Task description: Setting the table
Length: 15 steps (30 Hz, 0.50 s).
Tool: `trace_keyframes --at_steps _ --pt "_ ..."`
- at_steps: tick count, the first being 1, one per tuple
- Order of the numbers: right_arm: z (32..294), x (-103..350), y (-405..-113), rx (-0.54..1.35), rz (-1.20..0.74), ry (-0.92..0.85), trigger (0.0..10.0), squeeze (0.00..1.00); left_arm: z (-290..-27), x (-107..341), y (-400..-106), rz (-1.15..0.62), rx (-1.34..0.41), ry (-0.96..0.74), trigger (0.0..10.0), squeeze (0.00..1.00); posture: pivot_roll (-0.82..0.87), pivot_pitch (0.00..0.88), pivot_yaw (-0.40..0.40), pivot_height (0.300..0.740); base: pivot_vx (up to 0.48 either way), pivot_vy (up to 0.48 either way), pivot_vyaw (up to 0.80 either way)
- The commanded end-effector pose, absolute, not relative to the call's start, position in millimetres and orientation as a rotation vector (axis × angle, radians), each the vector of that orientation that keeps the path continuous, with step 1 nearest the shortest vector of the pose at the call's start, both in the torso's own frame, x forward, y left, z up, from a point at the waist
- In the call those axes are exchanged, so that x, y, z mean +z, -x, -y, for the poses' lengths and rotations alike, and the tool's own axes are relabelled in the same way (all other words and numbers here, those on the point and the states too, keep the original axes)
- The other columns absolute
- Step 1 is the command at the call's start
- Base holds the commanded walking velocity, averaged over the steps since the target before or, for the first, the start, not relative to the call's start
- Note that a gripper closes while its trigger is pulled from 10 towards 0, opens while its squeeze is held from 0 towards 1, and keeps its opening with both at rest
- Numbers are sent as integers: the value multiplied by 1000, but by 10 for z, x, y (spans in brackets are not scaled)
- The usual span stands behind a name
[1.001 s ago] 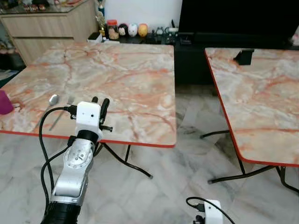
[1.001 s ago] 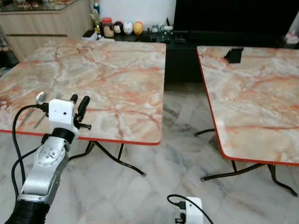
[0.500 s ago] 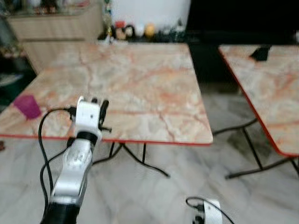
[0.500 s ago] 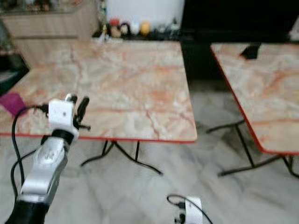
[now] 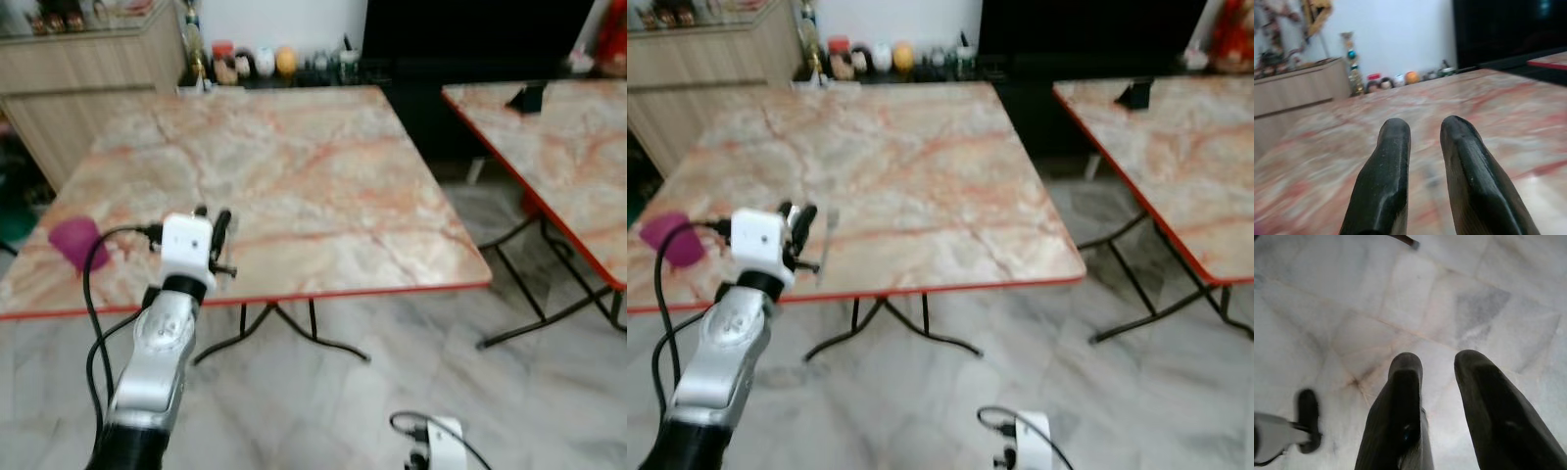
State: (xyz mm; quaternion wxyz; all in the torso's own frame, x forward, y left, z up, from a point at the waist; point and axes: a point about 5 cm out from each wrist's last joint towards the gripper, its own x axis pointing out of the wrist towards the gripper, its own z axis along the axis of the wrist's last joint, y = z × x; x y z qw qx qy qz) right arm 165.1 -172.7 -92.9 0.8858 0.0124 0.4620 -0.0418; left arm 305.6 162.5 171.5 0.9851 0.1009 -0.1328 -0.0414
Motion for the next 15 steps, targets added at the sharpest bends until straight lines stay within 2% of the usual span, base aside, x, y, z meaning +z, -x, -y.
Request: trace_keyframes --at_steps 1,15 --pt "1652 -915 -1695 -72 -949 -39 10000 0 -1666 1747 -3060 269 -78 -230 10000 0 71 0 -20 740 0 0 0" --pt "1649 -913 -1701 -73 -948 -40 10000 0 -1693 1491 -3002 157 -91 -113 10000 0 73 0 -19 740 0 0 0"
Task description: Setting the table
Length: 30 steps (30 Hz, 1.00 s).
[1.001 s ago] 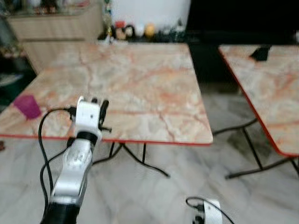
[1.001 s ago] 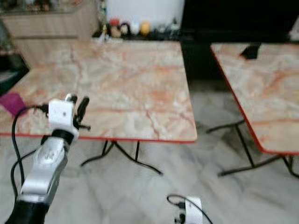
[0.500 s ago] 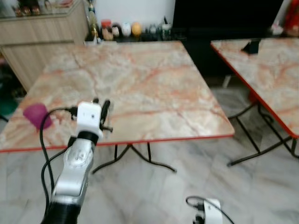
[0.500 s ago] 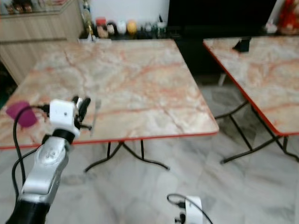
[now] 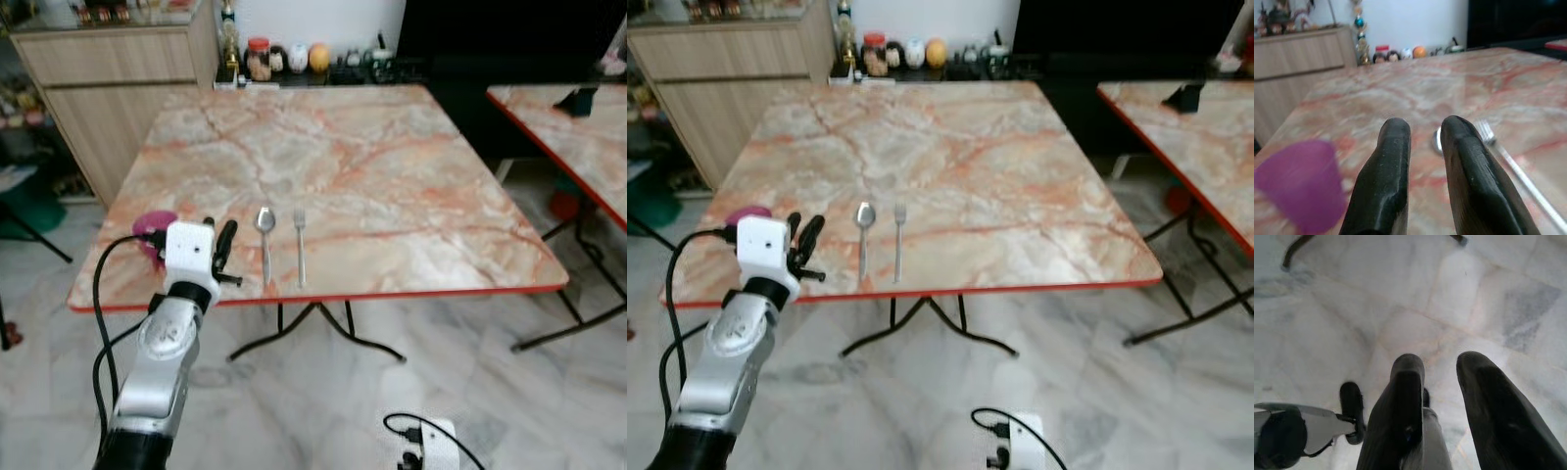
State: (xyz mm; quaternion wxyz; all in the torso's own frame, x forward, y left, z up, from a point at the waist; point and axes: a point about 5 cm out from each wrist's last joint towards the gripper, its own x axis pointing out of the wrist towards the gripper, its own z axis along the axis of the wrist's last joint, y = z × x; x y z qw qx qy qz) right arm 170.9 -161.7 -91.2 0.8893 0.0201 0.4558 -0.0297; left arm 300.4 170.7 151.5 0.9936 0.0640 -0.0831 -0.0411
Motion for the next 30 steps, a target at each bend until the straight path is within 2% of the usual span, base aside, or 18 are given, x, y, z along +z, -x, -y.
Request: trace_keyframes --at_steps 1,12,25,30 --pt "1649 -913 -1700 -73 -948 -40 10000 0 -1695 1481 -2994 157 -90 -113 10000 0 73 0 -19 740 0 0 0" --pt "1653 -912 -1702 -72 -947 -38 10000 0 -1793 1278 -2891 124 -75 -139 10000 0 72 0 -21 740 0 0 0" --pt "1656 -911 -1703 -69 -946 -35 10000 0 -1754 1324 -2913 152 -84 -177 10000 0 75 0 -22 740 0 0 0" --pt "1654 -913 -1699 -68 -948 -34 10000 0 -1753 1329 -2916 154 -78 -181 10000 0 72 0 -20 740 0 -469 0"
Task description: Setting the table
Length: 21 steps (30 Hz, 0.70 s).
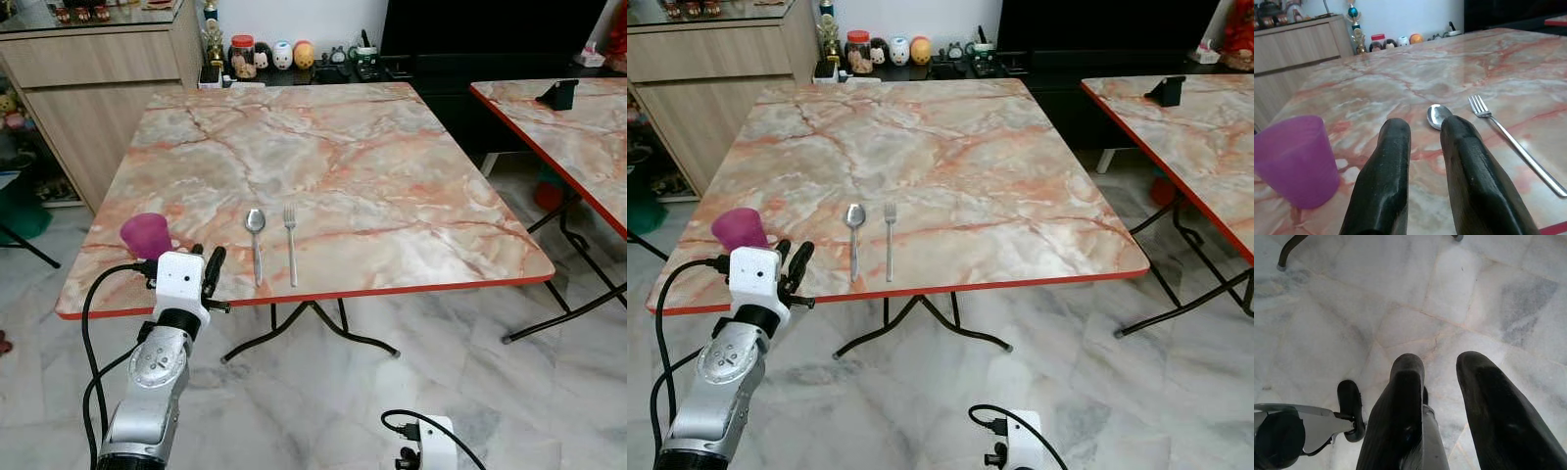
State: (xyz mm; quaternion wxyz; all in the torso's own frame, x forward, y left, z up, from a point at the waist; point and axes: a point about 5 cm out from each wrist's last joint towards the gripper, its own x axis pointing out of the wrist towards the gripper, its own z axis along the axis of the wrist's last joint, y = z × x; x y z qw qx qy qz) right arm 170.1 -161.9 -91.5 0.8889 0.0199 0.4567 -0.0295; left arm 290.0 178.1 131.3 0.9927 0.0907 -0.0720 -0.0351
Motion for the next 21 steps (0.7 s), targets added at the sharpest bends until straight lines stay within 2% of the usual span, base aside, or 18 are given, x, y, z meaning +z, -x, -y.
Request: trace_keyframes --at_steps 1,5,21 --pt "1654 -914 -1698 -68 -948 -34 10000 0 -1753 1330 -2916 154 -78 -182 10000 0 72 0 -20 740 0 -469 0" --pt "1654 -914 -1696 -66 -949 -34 10000 0 -1751 1336 -2928 152 -83 -181 10000 0 73 0 -20 740 0 -399 0" --pt "1660 -918 -1686 -72 -951 -34 10000 0 -1733 1320 -2932 143 -91 -169 10000 0 71 0 -21 740 0 0 0"
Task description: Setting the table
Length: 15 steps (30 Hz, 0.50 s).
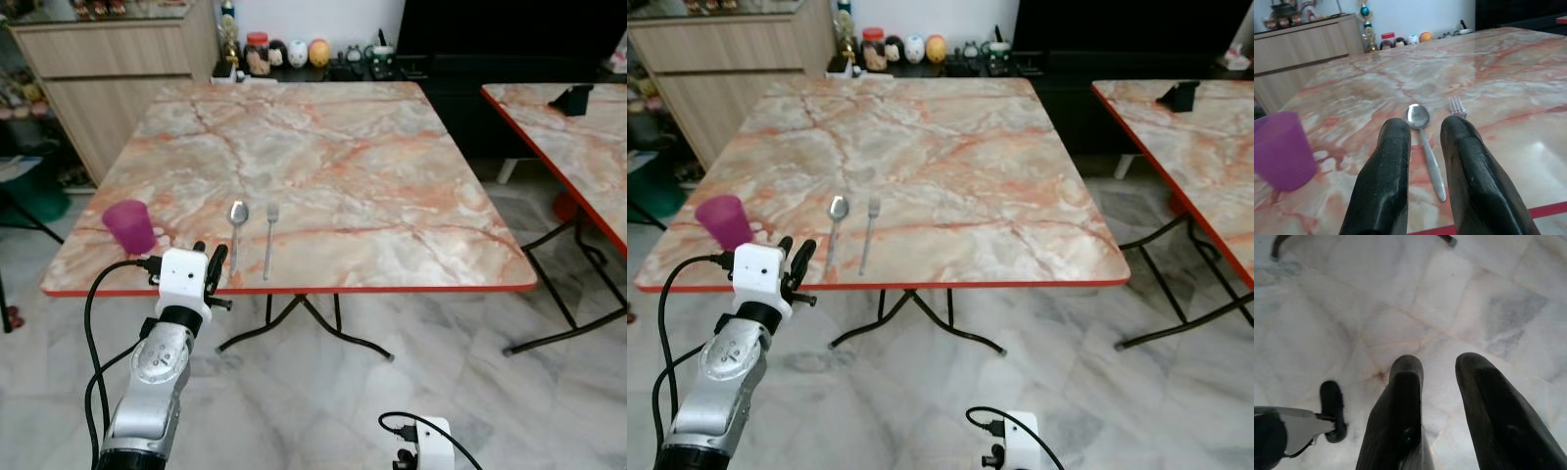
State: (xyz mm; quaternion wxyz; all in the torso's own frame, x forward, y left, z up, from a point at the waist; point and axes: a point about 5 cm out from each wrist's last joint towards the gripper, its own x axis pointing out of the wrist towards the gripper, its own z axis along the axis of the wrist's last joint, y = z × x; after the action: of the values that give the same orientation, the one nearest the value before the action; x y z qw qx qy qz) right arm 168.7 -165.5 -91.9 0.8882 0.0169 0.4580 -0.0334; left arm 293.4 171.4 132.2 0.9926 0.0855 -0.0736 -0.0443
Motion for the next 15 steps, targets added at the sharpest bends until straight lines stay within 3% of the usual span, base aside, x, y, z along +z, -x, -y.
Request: trace_keyframes --at_steps 1,6,10,13,15 --pt "1662 -918 -1687 -73 -951 -34 10000 0 -1731 1318 -2934 141 -91 -167 10000 0 72 0 -23 740 0 0 0" --pt "1665 -916 -1691 -74 -950 -33 10000 0 -1737 1306 -2938 132 -88 -160 10000 0 73 0 -24 740 0 0 0" --pt "1669 -917 -1692 -78 -955 -32 10000 0 -1737 1304 -2944 129 -89 -161 10000 0 73 0 -25 740 257 0 0" --pt "1670 -916 -1694 -79 -955 -27 10000 0 -1739 1307 -2945 129 -89 -161 10000 0 76 0 -26 740 262 0 -660" --pt "1669 -914 -1697 -77 -951 -27 10000 0 -1741 1308 -2946 130 -88 -162 10000 0 76 0 -26 740 262 0 0"
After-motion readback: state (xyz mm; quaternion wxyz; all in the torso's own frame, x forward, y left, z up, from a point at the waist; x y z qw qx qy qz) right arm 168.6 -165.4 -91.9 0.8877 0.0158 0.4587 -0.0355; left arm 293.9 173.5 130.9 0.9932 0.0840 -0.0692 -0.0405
